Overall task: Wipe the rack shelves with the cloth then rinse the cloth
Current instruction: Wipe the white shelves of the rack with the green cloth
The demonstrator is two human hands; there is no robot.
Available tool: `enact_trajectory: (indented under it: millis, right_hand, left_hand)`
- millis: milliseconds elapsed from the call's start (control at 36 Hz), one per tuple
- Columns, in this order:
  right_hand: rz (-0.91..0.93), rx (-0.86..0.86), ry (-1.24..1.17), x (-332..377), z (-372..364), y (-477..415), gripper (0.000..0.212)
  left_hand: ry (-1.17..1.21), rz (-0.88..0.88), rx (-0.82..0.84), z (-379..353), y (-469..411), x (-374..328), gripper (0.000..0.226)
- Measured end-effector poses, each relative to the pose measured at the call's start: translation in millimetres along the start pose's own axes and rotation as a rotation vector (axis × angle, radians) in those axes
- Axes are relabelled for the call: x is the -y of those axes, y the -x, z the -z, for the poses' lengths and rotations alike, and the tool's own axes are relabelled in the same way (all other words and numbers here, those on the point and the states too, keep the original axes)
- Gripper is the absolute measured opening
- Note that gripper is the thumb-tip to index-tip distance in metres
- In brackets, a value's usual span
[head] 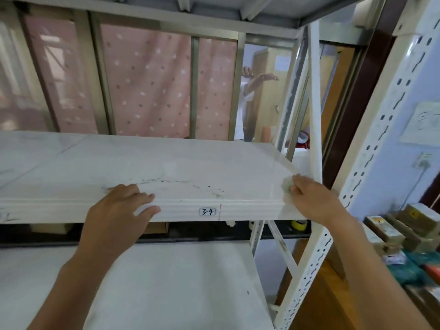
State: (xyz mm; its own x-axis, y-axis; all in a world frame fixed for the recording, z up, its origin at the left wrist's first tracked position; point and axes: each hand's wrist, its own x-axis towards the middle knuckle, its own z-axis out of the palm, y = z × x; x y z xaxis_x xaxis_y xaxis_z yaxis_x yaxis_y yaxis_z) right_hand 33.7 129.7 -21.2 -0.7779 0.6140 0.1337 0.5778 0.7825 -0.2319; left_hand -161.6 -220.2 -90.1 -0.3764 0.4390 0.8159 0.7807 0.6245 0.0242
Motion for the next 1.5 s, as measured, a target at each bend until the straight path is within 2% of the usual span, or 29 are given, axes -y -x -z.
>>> enact_trajectory:
  millis: [111, 222, 444, 611, 694, 806, 972, 1056, 1222, 1306, 1500]
  right_hand:
    - [0.113, 0.012, -0.073, 28.3, -14.3, 10.6, 0.053]
    - [0.230, 0.024, -0.111, 79.1, -30.3, 19.9, 0.056]
    - [0.369, 0.063, -0.186, 177.8, -56.2, 37.1, 0.062]
    - [0.506, 0.084, -0.159, 231.0, -68.0, 45.3, 0.058]
    - [0.511, 0.038, -0.177, 226.8, -66.2, 44.9, 0.052]
    - [0.445, -0.022, -0.156, 196.7, -55.5, 50.2, 0.049]
    - [0.213, -0.185, -0.186, 133.3, -45.5, 52.1, 0.046]
    - [0.175, -0.225, -0.074, 113.0, -33.7, 45.0, 0.040]
    - [0.086, -0.078, 0.112, 137.8, -19.5, 31.3, 0.033]
    - [0.152, -0.010, 0.132, 174.4, -24.5, 17.0, 0.036]
    - [0.469, 0.061, -0.011, 266.2, -44.3, 31.8, 0.050]
  left_hand:
    - [0.039, 0.005, -0.021, 5.2, 4.7, 0.8, 0.032]
    - [-0.008, 0.022, -0.122, 21.1, 19.9, 27.1, 0.025]
    - [-0.098, 0.276, -0.018, 64.6, 34.2, 109.8, 0.064]
    - [-0.114, 0.214, -0.001, 64.9, 30.9, 131.2, 0.073]
    - [-0.112, 0.192, 0.016, 63.8, 29.6, 137.3, 0.079]
    - [-0.108, 0.161, 0.019, 62.0, 30.9, 143.4, 0.101]
    - [-0.109, 0.135, -0.050, 56.3, 34.4, 147.7, 0.091]
    - [-0.097, 0.130, -0.057, 54.7, 34.5, 149.7, 0.089]
    - [-0.110, 0.159, -0.087, 51.3, 36.6, 148.9, 0.076]
    - [-0.111, 0.183, -0.082, 52.3, 36.3, 145.6, 0.072]
    - [-0.074, 0.206, -0.075, 53.5, 37.2, 144.6, 0.068]
